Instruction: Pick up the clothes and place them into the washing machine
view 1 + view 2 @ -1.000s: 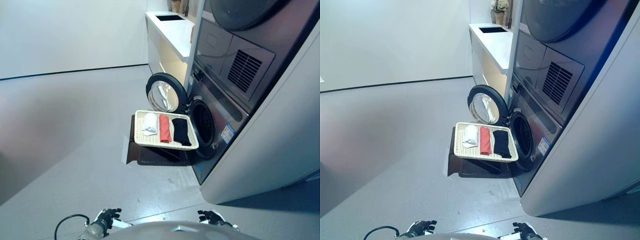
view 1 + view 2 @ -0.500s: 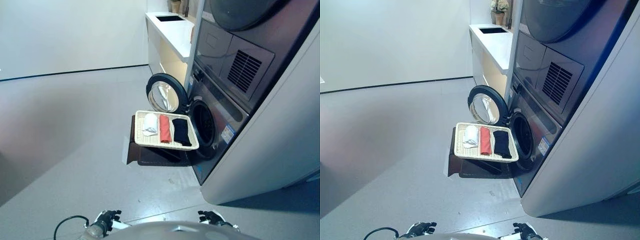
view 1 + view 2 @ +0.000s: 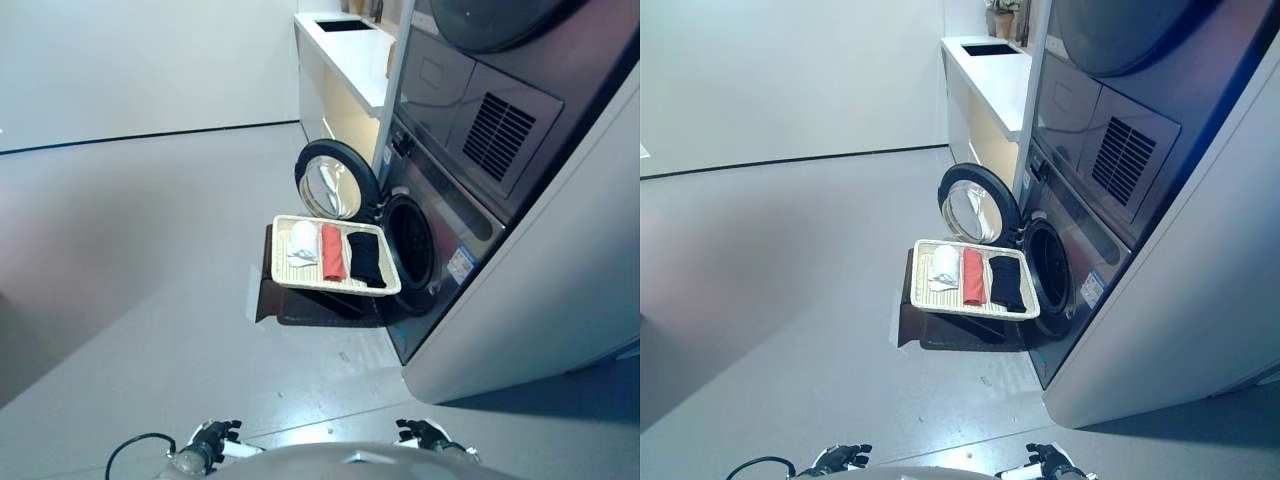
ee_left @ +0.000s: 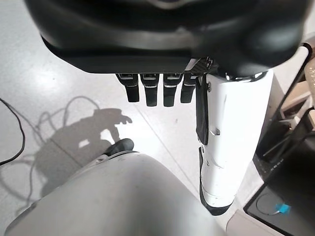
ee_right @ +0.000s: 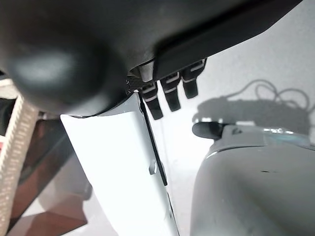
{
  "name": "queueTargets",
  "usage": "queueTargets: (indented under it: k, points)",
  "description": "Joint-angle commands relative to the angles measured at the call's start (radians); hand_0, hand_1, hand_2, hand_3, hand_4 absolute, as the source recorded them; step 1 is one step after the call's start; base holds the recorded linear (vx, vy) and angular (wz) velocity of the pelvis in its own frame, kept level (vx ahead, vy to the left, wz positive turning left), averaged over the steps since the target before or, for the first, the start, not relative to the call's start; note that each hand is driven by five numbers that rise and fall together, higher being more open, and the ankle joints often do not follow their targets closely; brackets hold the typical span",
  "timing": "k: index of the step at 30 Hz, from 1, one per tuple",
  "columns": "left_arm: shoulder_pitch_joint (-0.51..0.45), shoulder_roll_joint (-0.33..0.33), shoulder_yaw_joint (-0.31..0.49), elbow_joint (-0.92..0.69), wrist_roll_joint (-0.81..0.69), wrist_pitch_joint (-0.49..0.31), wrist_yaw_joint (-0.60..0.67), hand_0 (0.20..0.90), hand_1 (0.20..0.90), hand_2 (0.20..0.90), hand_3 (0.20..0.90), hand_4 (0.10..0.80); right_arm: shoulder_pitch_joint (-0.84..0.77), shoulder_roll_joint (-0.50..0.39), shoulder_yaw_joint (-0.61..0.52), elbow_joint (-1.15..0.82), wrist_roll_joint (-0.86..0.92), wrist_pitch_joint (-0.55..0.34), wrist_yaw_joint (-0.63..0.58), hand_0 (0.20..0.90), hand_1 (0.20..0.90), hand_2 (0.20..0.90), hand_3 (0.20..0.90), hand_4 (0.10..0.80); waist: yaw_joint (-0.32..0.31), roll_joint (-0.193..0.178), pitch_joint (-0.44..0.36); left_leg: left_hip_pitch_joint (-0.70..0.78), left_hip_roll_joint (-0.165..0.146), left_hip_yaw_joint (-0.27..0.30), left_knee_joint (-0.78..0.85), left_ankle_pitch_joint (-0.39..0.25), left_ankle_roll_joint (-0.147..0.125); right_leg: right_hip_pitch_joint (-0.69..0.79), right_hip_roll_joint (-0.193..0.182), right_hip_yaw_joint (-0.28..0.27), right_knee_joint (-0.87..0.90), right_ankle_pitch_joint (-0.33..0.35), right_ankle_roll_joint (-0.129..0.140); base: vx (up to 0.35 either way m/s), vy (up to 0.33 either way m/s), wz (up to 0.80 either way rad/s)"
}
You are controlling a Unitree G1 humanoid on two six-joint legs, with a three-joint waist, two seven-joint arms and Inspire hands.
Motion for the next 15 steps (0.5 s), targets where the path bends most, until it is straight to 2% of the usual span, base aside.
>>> queueTargets:
  k: [1,3,5,7,8,11,12,13,14,15]
  points:
    - [-0.107,-0.029,0.034,0.04,-0.023,-0.018,0.009,0.9,0.9,0.9,0.9,0.8,-0.06,-0.07,0.012,0.064,-0.019,0.028,-0.005,0.9,0.9,0.9,0.9,0.8,0.016,-0.002,0.06,-0.063,-0.05,-0.064,0.046,-0.019,-0.003,-0.048,-0.02,-0.028,0.142,-0.035,0.023,0.058,0.139,-0.07]
    - [-0.114,-0.015,0.044,0.039,-0.023,-0.018,0.008,0.9,0.9,0.9,0.9,0.8,-0.062,-0.071,0.003,0.058,-0.011,0.022,-0.005,0.9,0.9,0.9,0.9,0.8,0.016,-0.003,0.072,-0.057,-0.054,-0.073,0.06,-0.036,0.013,-0.092,-0.013,-0.028,0.272,-0.041,0.017,0.072,0.131,-0.09]
    - [-0.123,0.002,0.047,0.042,-0.016,-0.016,0.009,0.9,0.9,0.9,0.9,0.8,-0.061,-0.069,-0.003,0.055,-0.002,0.017,-0.004,0.9,0.9,0.9,0.9,0.8,0.004,0.0,0.095,-0.042,-0.047,-0.092,0.077,-0.051,0.024,-0.152,-0.002,-0.023,0.407,-0.014,0.013,0.076,0.09,-0.17]
    - [-0.128,0.012,0.051,0.043,-0.013,-0.013,0.01,0.9,0.9,0.9,0.9,0.8,-0.057,-0.067,-0.009,0.055,0.004,0.016,0.0,0.9,0.9,0.9,0.9,0.8,-0.004,-0.002,0.106,-0.032,-0.044,-0.101,0.091,-0.064,0.027,-0.179,0.005,-0.017,0.459,-0.005,0.011,0.167,0.038,-0.23]
    - [-0.128,0.022,0.054,0.045,-0.012,-0.015,0.008,0.9,0.9,0.9,0.9,0.8,-0.047,-0.066,-0.016,0.061,0.009,0.013,0.002,0.9,0.9,0.9,0.9,0.8,-0.017,-0.002,0.114,-0.007,-0.04,-0.123,0.098,-0.083,0.027,-0.236,0.025,-0.011,0.465,-0.002,0.0,0.351,0.014,-0.09]
    - [-0.128,0.026,0.059,0.05,-0.016,-0.018,0.007,0.9,0.9,0.9,0.9,0.8,-0.035,-0.071,-0.028,0.071,0.012,0.013,0.008,0.9,0.9,0.9,0.9,0.8,-0.037,-0.005,0.12,0.052,-0.039,-0.153,0.098,-0.12,0.018,-0.277,0.021,-0.022,0.369,0.008,-0.005,0.347,-0.062,0.09]
    - [-0.129,0.025,0.061,0.056,-0.016,-0.023,0.008,0.9,0.9,0.9,0.9,0.8,-0.029,-0.071,-0.036,0.077,0.01,0.015,0.01,0.9,0.9,0.9,0.9,0.8,-0.058,-0.016,0.121,0.104,-0.039,-0.18,0.09,-0.146,0.005,-0.311,-0.003,-0.015,0.25,0.063,0.012,0.277,-0.076,0.3]
    - [-0.129,0.024,0.061,0.057,-0.016,-0.023,0.008,0.9,0.9,0.9,0.9,0.8,-0.028,-0.072,-0.036,0.077,0.01,0.015,0.01,0.9,0.9,0.9,0.9,0.8,-0.058,-0.011,0.124,0.11,-0.033,-0.18,0.09,-0.15,0.004,-0.303,0.002,-0.018,0.245,0.063,0.012,0.59,-0.156,0.46]
    - [-0.136,0.024,0.064,0.067,-0.019,-0.028,0.012,0.9,0.9,0.9,0.9,0.8,-0.019,-0.068,-0.044,0.081,0.004,0.018,0.016,0.9,0.9,0.9,0.9,0.8,-0.085,-0.007,0.125,0.176,-0.011,-0.211,0.068,-0.174,-0.014,-0.355,-0.008,-0.014,0.097,0.139,0.036,0.336,-0.08,0.38]
    - [-0.136,0.024,0.064,0.067,-0.019,-0.028,0.012,0.9,0.9,0.9,0.9,0.8,-0.019,-0.068,-0.044,0.081,0.004,0.018,0.016,0.9,0.9,0.9,0.9,0.8,-0.085,-0.006,0.127,0.177,-0.01,-0.211,0.067,-0.175,-0.014,-0.353,-0.007,-0.014,0.096,0.14,0.035,0.473,-0.116,0.4]
